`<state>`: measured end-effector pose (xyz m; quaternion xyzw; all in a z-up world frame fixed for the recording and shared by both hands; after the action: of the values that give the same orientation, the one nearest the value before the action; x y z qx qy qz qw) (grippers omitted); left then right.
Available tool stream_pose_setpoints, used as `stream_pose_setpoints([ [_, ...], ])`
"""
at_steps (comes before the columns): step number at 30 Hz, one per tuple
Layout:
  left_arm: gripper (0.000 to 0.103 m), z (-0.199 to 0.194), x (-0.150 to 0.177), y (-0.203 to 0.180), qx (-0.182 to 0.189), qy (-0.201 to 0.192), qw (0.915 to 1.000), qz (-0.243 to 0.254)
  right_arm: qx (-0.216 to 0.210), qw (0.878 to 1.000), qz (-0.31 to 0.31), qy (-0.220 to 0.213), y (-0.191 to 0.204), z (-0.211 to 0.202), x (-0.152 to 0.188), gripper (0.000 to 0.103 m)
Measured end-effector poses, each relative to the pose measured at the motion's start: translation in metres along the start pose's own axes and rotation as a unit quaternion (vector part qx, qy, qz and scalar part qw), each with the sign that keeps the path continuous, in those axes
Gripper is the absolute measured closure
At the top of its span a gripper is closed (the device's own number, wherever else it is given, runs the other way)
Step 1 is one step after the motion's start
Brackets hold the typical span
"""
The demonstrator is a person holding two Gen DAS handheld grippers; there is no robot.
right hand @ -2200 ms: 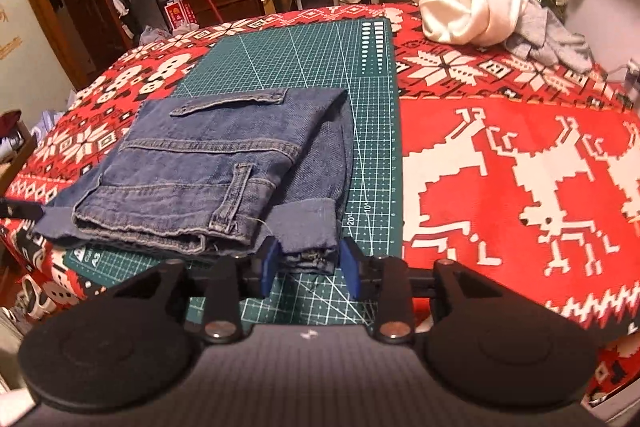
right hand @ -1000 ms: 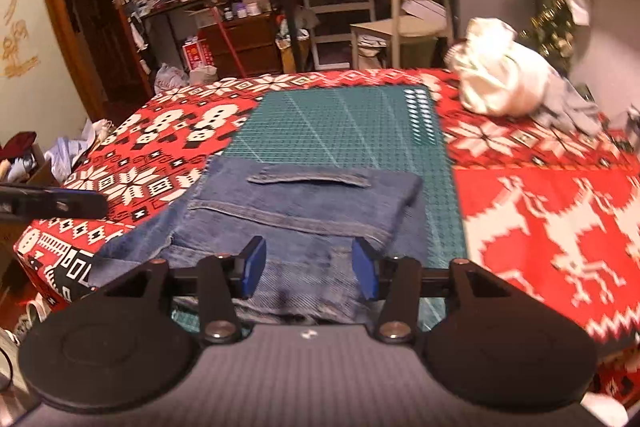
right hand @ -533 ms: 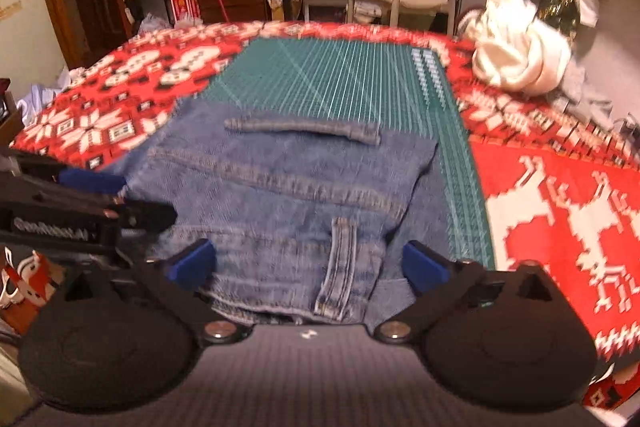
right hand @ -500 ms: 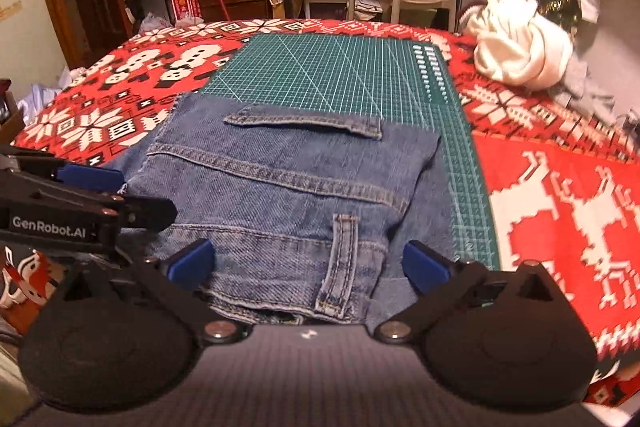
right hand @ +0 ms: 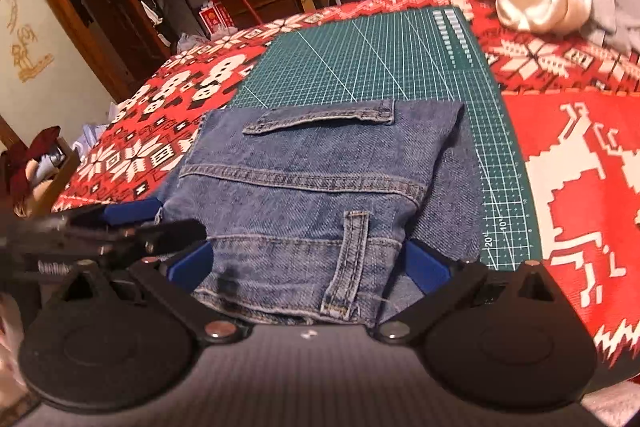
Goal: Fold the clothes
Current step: 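Close both grippers on the folded shorts' edge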
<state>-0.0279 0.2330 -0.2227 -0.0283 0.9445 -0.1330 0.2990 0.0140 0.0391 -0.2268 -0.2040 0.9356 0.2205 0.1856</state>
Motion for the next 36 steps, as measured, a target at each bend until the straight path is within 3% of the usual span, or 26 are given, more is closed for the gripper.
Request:
stream_pose_setpoints([
  [6,0.000,0.004,-0.002,-0.001,-0.018,0.022,0.9991,0.032,0.036,0.999,-0.003,0.015,0.008,0.007,-0.005,0.001],
  [15,0.000,0.005,-0.002,-0.004,-0.036,0.022,0.9991,0.011,-0.025,0.999,0.039,0.010,0.003,0.007,-0.008,0.001],
  [18,0.000,0.005,-0.002,-0.004,-0.041,0.012,0.9991,-0.002,-0.019,0.999,0.032,0.019,0.005,0.006,-0.008,0.001],
  [20,0.007,0.004,-0.004,-0.005,-0.047,0.017,0.9987,-0.002,-0.001,0.999,0.018,0.032,0.009,0.004,-0.008,0.001],
  [21,0.013,0.002,-0.006,-0.005,-0.054,0.021,0.9983,-0.003,0.012,0.999,0.011,0.032,0.011,0.002,-0.009,0.004],
  [22,0.028,-0.002,-0.008,-0.005,-0.060,0.025,0.9979,-0.004,0.022,0.999,0.009,0.024,0.013,-0.003,-0.009,0.006],
  [23,0.037,-0.007,-0.011,-0.004,-0.060,0.025,0.9979,-0.006,0.031,0.999,0.006,0.012,0.014,-0.009,-0.009,0.011],
  [25,0.043,-0.020,-0.019,-0.001,-0.048,0.009,0.9987,-0.013,0.048,0.999,0.002,-0.016,0.015,-0.023,-0.011,0.019],
  [27,0.051,-0.030,-0.031,0.004,-0.032,-0.012,0.9991,-0.026,0.065,0.997,0.011,-0.038,0.012,-0.034,-0.014,0.039],
  [28,0.063,-0.030,-0.036,0.007,-0.023,-0.013,0.9992,-0.030,0.070,0.997,0.014,-0.041,0.010,-0.037,-0.017,0.046],
  [30,0.082,-0.022,-0.047,0.012,-0.015,-0.006,0.9992,-0.036,0.078,0.995,0.026,-0.048,0.004,-0.038,-0.027,0.072],
  [31,0.094,-0.014,-0.052,0.016,-0.016,0.003,0.9991,-0.038,0.077,0.995,0.033,-0.052,0.000,-0.037,-0.032,0.076],
  [33,0.096,0.003,-0.059,0.024,-0.025,0.019,0.9986,-0.043,0.073,0.995,0.044,-0.058,-0.007,-0.034,-0.042,0.087],
  [36,0.096,0.018,-0.061,0.034,-0.024,0.033,0.9978,-0.052,0.070,0.995,0.054,-0.042,-0.016,-0.015,-0.053,0.090],
])
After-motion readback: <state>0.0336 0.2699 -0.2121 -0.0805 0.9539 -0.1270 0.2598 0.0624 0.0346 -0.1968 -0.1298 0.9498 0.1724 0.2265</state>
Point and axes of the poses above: each gripper's, at about its wrist camera, not at the fingertips, and z roughly the way its jaws point, y to its left, x to its underside, the point moved 6 cm from there along z, roughly the way its jaws point, and after that the axes turned 13 degrees about y, right-handed, at the moved point
